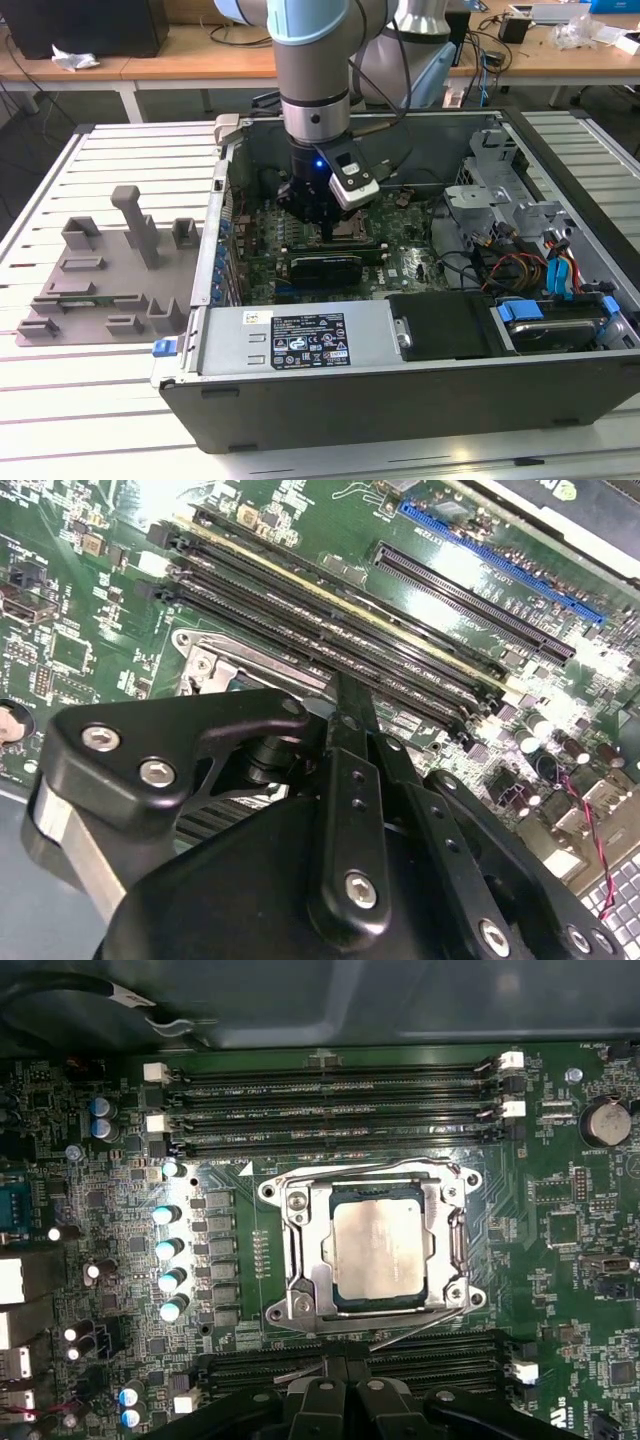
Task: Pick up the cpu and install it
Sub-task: 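Install the second cpu locking lever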
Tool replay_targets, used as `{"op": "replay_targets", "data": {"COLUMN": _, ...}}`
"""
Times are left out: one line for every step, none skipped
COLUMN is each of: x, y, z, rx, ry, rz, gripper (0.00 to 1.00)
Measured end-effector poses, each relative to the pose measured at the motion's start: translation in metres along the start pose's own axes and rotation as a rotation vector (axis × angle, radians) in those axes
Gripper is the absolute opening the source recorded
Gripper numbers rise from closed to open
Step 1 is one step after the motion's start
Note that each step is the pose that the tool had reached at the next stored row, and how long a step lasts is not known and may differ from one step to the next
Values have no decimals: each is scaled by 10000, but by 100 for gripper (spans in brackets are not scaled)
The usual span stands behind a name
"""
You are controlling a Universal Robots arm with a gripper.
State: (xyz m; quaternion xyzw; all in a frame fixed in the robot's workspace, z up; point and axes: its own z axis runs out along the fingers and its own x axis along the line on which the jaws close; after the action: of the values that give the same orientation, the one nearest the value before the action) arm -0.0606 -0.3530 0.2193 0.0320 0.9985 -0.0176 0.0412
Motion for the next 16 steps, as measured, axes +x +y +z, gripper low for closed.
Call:
{"op": "replay_targets", "data": {"x": 4, "y": 0, "z": 6, "rx": 1, "ry": 0, "rz": 0, "gripper": 11}}
{"op": "replay_targets", "data": {"x": 10, "y": 0, "z": 10, "rx": 0, "ry": 0, "rz": 1, "gripper": 11}}
{"op": "replay_targets", "data": {"x": 14, "y": -3, "z": 12, "rx": -3, "ry": 0, "rz": -1, "gripper": 11}}
{"op": "replay_targets", "data": {"x": 14, "y": -9, "z": 13, "rx": -8, "ry": -1, "rz": -1, "gripper": 11}}
{"op": "replay_targets", "data": {"x": 15, "y": -22, "z": 13, "rx": -15, "ry": 1, "rz": 0, "gripper": 11}}
{"op": "replay_targets", "data": {"x": 17, "y": -37, "z": 13, "rx": -26, "ry": 2, "rz": 2, "gripper": 11}}
{"op": "replay_targets", "data": {"x": 18, "y": -48, "z": 14, "rx": -39, "ry": 2, "rz": 3, "gripper": 11}}
{"op": "replay_targets", "data": {"x": 24, "y": -74, "z": 14, "rx": -101, "ry": 3, "rz": 9, "gripper": 11}}
{"op": "replay_targets", "data": {"x": 34, "y": -97, "z": 14, "rx": -259, "ry": 5, "rz": 21, "gripper": 11}}
{"op": "replay_targets", "data": {"x": 46, "y": -110, "z": 15, "rx": -463, "ry": 10, "rz": 39, "gripper": 11}}
{"op": "replay_targets", "data": {"x": 56, "y": -121, "z": 16, "rx": -626, "ry": 14, "rz": 52, "gripper": 11}}
{"op": "replay_targets", "data": {"x": 64, "y": -130, "z": 16, "rx": -737, "ry": 18, "rz": 61, "gripper": 11}}
{"op": "replay_targets", "data": {"x": 75, "y": -148, "z": 19, "rx": -834, "ry": 23, "rz": 70, "gripper": 11}}
{"op": "replay_targets", "data": {"x": 80, "y": -165, "z": 21, "rx": -859, "ry": 24, "rz": 71, "gripper": 11}}
{"op": "replay_targets", "data": {"x": 92, "y": -191, "z": 27, "rx": -904, "ry": 27, "rz": 75, "gripper": 11}}
{"op": "replay_targets", "data": {"x": 100, "y": -197, "z": 29, "rx": -949, "ry": 29, "rz": 80, "gripper": 11}}
